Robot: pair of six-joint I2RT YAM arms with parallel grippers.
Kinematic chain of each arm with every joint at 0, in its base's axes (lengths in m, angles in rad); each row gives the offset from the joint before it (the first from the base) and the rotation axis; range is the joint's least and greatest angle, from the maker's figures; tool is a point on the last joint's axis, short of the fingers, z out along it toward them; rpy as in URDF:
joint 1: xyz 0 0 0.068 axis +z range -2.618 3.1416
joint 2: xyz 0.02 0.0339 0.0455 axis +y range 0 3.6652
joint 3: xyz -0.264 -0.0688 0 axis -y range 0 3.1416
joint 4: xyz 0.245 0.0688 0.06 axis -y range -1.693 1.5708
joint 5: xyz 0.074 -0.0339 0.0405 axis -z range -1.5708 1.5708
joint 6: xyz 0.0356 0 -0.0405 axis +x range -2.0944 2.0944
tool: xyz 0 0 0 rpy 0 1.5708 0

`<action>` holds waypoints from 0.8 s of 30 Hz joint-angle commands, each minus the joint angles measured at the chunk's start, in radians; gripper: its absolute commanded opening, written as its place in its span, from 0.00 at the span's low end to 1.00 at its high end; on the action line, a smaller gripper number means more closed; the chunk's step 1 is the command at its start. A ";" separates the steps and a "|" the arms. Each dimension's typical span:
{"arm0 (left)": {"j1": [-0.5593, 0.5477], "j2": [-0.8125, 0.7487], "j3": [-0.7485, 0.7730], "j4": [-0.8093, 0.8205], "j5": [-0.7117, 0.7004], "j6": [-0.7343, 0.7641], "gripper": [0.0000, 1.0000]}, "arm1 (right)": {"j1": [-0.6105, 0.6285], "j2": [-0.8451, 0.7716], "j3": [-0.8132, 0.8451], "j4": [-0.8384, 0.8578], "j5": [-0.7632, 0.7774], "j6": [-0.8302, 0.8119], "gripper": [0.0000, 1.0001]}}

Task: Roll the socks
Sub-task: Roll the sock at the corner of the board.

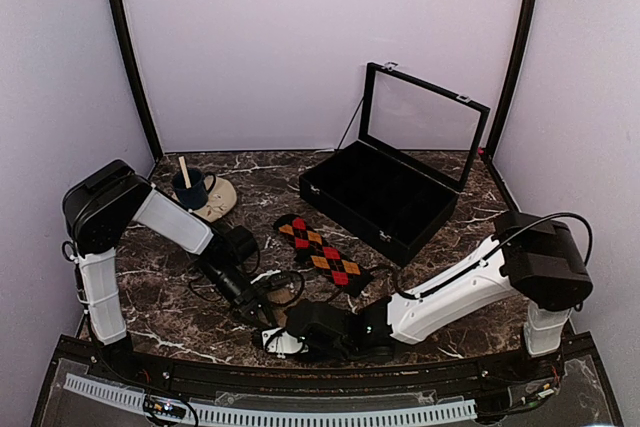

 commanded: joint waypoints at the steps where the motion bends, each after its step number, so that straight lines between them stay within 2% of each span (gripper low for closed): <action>1: 0.009 0.038 0.017 -0.056 -0.027 0.042 0.00 | -0.001 0.059 0.043 -0.018 -0.041 -0.017 0.59; 11: 0.022 0.046 0.037 -0.090 -0.012 0.073 0.00 | -0.066 0.092 0.045 -0.118 -0.098 0.036 0.51; 16: 0.027 0.047 0.038 -0.095 -0.008 0.084 0.00 | -0.080 0.061 -0.014 -0.124 -0.112 0.061 0.51; 24: 0.064 0.060 0.056 -0.121 0.000 0.112 0.00 | -0.092 0.069 -0.006 -0.141 -0.140 0.065 0.49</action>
